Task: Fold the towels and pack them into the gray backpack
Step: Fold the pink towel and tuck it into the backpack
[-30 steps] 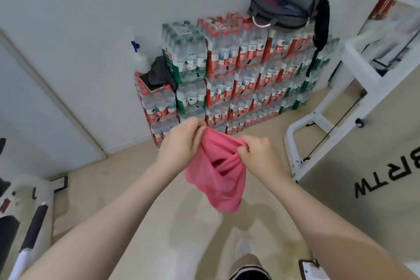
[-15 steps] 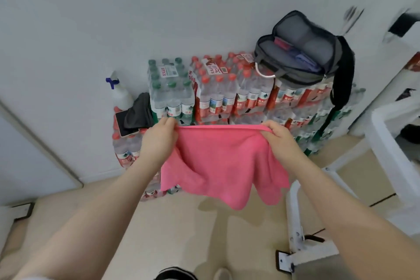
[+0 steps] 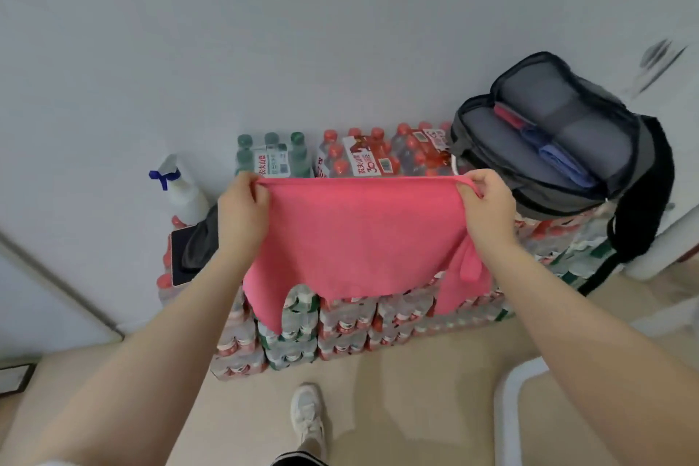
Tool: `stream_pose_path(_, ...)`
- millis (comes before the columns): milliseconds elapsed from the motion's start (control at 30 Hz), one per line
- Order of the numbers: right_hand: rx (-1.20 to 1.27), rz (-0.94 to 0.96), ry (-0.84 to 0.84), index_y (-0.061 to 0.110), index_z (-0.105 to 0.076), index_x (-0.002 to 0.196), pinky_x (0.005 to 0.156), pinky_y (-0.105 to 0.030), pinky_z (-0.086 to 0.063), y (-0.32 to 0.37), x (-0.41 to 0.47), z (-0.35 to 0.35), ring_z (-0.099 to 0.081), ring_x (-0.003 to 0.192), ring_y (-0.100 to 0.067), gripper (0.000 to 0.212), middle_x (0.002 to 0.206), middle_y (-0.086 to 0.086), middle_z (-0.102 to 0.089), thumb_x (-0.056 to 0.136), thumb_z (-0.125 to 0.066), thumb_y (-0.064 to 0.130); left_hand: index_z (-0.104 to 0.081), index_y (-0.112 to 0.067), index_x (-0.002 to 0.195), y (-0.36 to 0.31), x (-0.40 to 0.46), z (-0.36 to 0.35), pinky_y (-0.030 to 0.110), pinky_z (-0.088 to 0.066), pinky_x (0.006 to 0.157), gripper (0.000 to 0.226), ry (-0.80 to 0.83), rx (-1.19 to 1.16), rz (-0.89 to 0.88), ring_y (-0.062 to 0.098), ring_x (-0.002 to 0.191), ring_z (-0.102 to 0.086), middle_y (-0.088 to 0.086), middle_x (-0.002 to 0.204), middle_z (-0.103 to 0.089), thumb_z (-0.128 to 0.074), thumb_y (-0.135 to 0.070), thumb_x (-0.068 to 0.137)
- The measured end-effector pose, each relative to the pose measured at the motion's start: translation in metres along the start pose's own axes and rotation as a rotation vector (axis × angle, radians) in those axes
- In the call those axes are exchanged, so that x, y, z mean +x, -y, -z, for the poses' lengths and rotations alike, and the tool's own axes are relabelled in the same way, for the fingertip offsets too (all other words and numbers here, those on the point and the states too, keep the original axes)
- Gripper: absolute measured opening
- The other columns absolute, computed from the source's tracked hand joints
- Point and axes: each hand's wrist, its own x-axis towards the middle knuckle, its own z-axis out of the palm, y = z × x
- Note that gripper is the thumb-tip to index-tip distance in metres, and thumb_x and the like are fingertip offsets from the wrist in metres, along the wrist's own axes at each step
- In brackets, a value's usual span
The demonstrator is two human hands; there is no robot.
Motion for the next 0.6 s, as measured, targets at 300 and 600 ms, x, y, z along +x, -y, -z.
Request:
stream_pose_path(300,-0.374,0.156,0.016,0.013,-0.063,0.102,0.08,-0.039,-0.046,0.035,0.16,-0.097,-0.059,0.102,-0.034,0.025,0.106,-0.013,-0.068,0.089,-0.057,0.033,-0.067,-0.002,0.085,0.023,0.173,-0.019,0.038,-0.037,0.066,0.016,-0.089,0.428,-0.401,0.036,0.075,-0.057,0.018,0.078,-0.06,-0.057,-0.015,0.084)
stream_pose_path(600,-0.607,0.14,0.249,0.005,-0.065,0.098,0.08,-0.041,-0.045,-0.021,0.241,-0.186,-0.059,0.099,-0.037,0.019,0.104,-0.02,-0.066,0.09,-0.054,0.019,-0.061,-0.003,0.067,0.075,0.261,-0.104,0.036,-0.046,0.055,0.017,0.125,0.732,-0.493,0.034,0.059,-0.059,0.017,0.066,-0.058,-0.077,-0.009,0.062)
